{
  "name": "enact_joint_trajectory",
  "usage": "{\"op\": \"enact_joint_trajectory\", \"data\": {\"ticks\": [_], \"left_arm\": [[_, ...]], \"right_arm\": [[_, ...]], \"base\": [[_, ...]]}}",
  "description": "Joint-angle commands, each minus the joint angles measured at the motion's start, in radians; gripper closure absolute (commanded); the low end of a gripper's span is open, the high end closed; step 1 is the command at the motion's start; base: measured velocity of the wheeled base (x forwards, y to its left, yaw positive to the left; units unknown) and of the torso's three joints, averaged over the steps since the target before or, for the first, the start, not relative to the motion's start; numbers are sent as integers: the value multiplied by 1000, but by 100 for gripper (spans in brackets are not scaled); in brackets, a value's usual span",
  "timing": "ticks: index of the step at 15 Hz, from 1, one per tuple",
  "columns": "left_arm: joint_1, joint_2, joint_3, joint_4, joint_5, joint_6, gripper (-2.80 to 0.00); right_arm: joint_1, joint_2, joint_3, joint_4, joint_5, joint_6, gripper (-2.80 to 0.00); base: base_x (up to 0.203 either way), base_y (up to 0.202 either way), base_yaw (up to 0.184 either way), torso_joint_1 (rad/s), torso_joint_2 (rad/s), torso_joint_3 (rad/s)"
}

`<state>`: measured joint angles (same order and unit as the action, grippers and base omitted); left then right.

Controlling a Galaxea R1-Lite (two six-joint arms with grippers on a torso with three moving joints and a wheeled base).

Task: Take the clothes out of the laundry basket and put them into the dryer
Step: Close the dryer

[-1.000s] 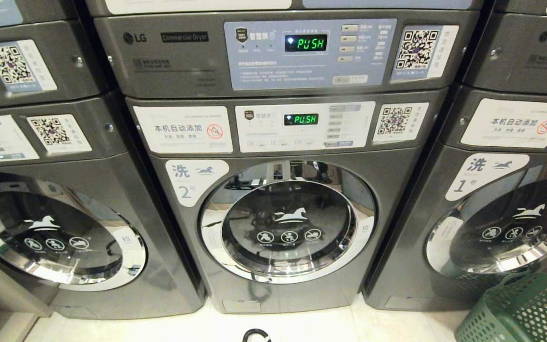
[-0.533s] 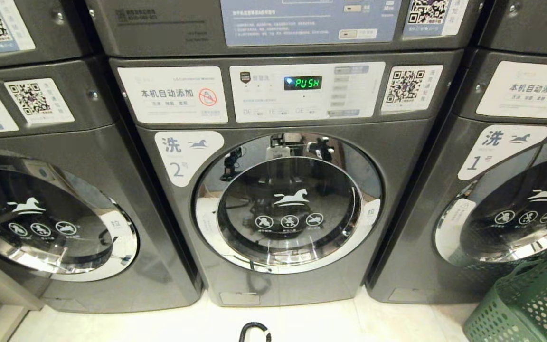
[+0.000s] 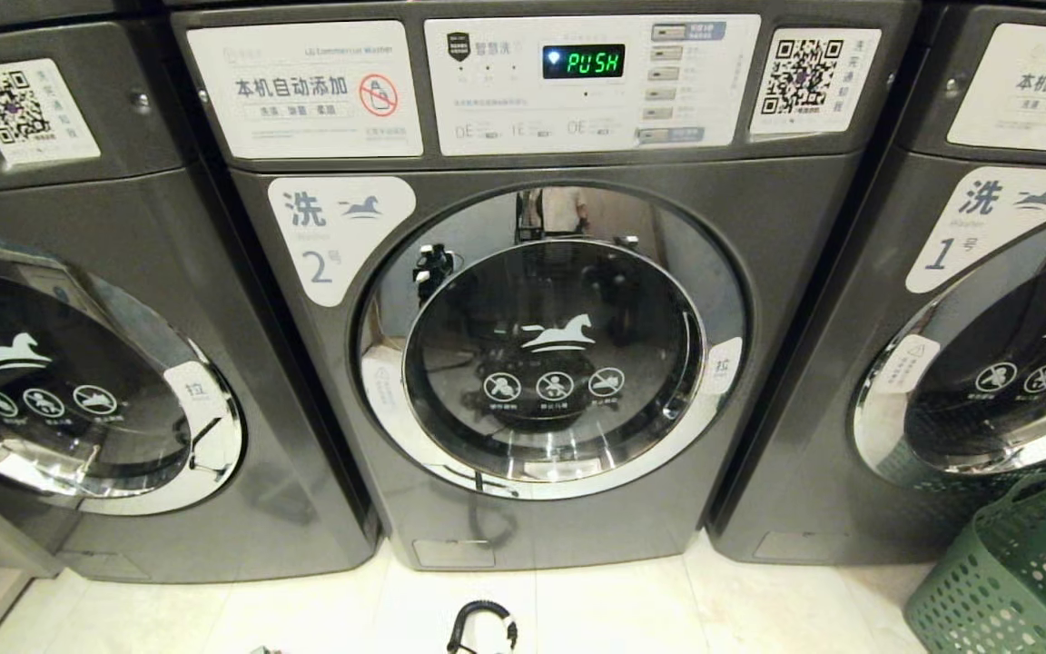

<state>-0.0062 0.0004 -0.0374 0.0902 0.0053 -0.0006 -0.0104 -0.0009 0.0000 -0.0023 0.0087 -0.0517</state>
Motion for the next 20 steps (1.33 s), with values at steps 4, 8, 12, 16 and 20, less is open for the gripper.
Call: {"op": "enact_joint_trajectory", "data": {"ticks": [4, 8, 12, 16, 20], "left_arm": [[0, 0, 0, 3, 1, 1, 0], [0, 0, -1, 3, 1, -1, 0], [0, 0, 1, 3, 1, 0, 0], [0, 0, 1, 3, 1, 1, 0], [0, 0, -1, 3, 1, 1, 0]], "right_arm": [[0, 0, 0, -1, -3, 0, 0], [0, -1, 0, -1, -2, 0, 0], [0, 1, 0, -1, -3, 3, 0], [0, 1, 0, -1, -3, 4, 0], [0, 0, 0, -1, -6, 18, 0]], "base": [[0, 0, 0, -115, 286, 146], [0, 0, 0, -12, 33, 34], [0, 0, 0, 0, 0, 0], [0, 0, 0, 0, 0, 0], [0, 0, 0, 0, 0, 0]]}}
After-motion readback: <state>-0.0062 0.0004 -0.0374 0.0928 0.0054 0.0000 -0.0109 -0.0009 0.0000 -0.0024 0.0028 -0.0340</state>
